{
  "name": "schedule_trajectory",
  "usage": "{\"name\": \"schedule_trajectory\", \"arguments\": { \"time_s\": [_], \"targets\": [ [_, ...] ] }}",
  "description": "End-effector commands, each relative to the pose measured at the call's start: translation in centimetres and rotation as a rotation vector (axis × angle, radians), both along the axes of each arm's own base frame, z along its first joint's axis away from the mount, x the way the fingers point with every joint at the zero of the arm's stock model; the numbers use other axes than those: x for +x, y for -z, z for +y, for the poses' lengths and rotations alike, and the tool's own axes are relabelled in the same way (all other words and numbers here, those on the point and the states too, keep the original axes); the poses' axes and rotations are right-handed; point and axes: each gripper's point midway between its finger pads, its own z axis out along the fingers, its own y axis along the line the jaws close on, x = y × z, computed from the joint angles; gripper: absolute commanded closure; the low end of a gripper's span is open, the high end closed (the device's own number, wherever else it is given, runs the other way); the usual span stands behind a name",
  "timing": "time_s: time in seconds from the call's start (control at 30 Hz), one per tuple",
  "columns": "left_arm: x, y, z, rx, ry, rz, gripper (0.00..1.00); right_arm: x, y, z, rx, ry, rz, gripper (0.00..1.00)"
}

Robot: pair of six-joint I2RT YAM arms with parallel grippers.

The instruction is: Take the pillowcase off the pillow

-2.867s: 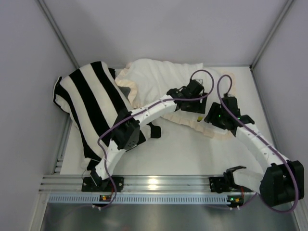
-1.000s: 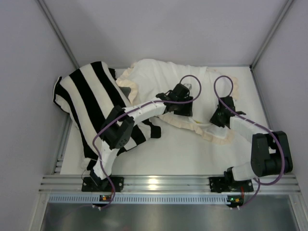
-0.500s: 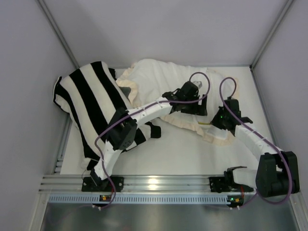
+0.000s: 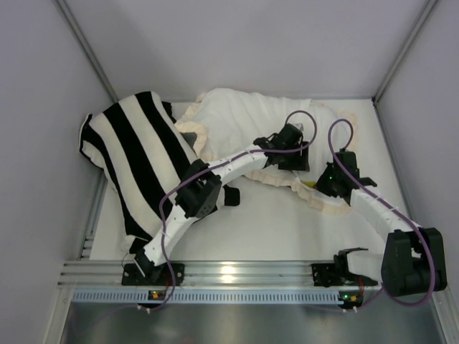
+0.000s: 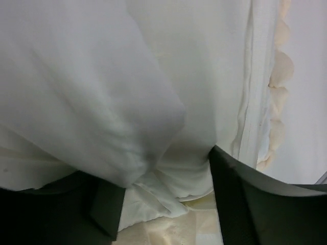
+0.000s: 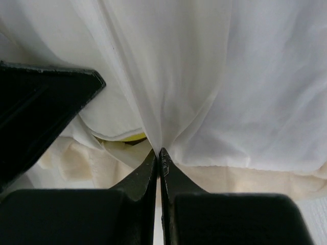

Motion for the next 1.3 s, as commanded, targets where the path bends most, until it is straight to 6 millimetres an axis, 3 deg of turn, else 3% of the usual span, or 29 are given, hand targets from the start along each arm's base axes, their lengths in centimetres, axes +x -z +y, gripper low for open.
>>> {"name": "schedule_trajectory", "arguments": {
  "time_s": [0.0, 0.1, 0.17, 0.4, 0.43, 0.53, 0.6, 0.63, 0.7, 0.77, 0.83, 0.93, 0.97, 1.03, 1.07, 1.1, 1.13, 1.2, 1.23, 1.27],
  "targets": [
    [0.1, 6.2, 0.2, 0.079, -0.035, 0.060, 0.44, -1.1, 0.7, -1.0, -0.011, 0.039, 0.039, 1.00],
    [0.1, 7.7, 0.2, 0.090, -0.041, 0.077, 0.77, -1.1, 0.9, -1.6, -0.034, 0.062, 0.044, 1.00],
    [0.3, 7.7, 0.1, 0.089, -0.049, 0.071, 1.00, -1.1, 1.2, -1.9, -0.040, 0.069, 0.051, 1.00],
    [2.0, 2.0, 0.9, 0.033, -0.068, -0.013, 1.00, -1.1, 1.6, -3.9, -0.082, 0.126, 0.072, 1.00],
    [2.3, -0.4, 1.3, -0.004, -0.066, -0.023, 1.00, -1.1, 1.6, -4.2, -0.085, 0.129, 0.074, 1.00],
    [2.1, -2.5, 2.9, -0.003, -0.074, -0.046, 1.00, -0.4, 1.0, -5.2, -0.088, 0.152, 0.063, 1.00],
    [1.7, -5.1, 4.4, -0.010, -0.084, -0.084, 1.00, 0.2, 0.5, -6.2, -0.083, 0.180, 0.053, 1.00],
    [1.4, -7.8, 5.0, -0.045, -0.086, -0.109, 1.00, 0.6, 0.4, -6.2, -0.083, 0.178, 0.053, 1.00],
    [0.5, -8.2, 5.8, -0.053, -0.076, -0.108, 1.00, 0.7, 0.7, -6.1, -0.076, 0.174, 0.064, 1.00],
    [-0.1, -10.6, 6.5, -0.081, -0.071, -0.130, 1.00, 1.1, 1.3, -5.7, -0.059, 0.164, 0.070, 1.00],
    [-0.9, -11.2, 7.0, -0.093, -0.061, -0.127, 1.00, 1.3, 1.9, -5.4, -0.044, 0.153, 0.072, 1.00],
    [-1.9, -13.4, 7.3, -0.140, -0.042, -0.142, 1.00, 2.0, 2.2, -3.4, 0.035, 0.065, 0.035, 1.00],
    [-1.9, -13.5, 7.4, -0.139, -0.042, -0.145, 1.00, 2.0, 1.8, -1.8, 0.094, -0.003, 0.014, 1.00],
    [-2.0, -13.6, 7.6, -0.133, -0.034, -0.155, 1.00, 1.8, 0.4, -0.4, 0.116, -0.071, -0.044, 1.00],
    [-2.0, -13.5, 7.7, -0.131, -0.033, -0.158, 1.00, 1.4, -0.6, 1.2, 0.130, -0.127, -0.071, 0.95],
    [-2.1, -13.2, 7.7, -0.125, -0.033, -0.153, 1.00, 0.8, -1.4, 1.5, 0.132, -0.142, -0.079, 0.86],
    [-2.1, -12.8, 7.6, -0.121, -0.027, -0.143, 1.00, 0.4, -3.8, 1.6, 0.129, -0.152, -0.145, 0.62],
    [-2.2, -12.4, 7.4, -0.126, -0.024, -0.130, 1.00, 0.2, -7.1, 1.7, 0.115, -0.161, -0.207, 0.51],
    [-2.3, -12.4, 7.1, -0.132, -0.015, -0.125, 1.00, -0.3, -9.7, 1.6, 0.103, -0.172, -0.248, 0.46],
    [-2.2, -12.1, 6.9, -0.133, -0.016, -0.121, 1.00, -0.5, -10.8, 1.4, 0.094, -0.168, -0.258, 0.43]
  ]
}}
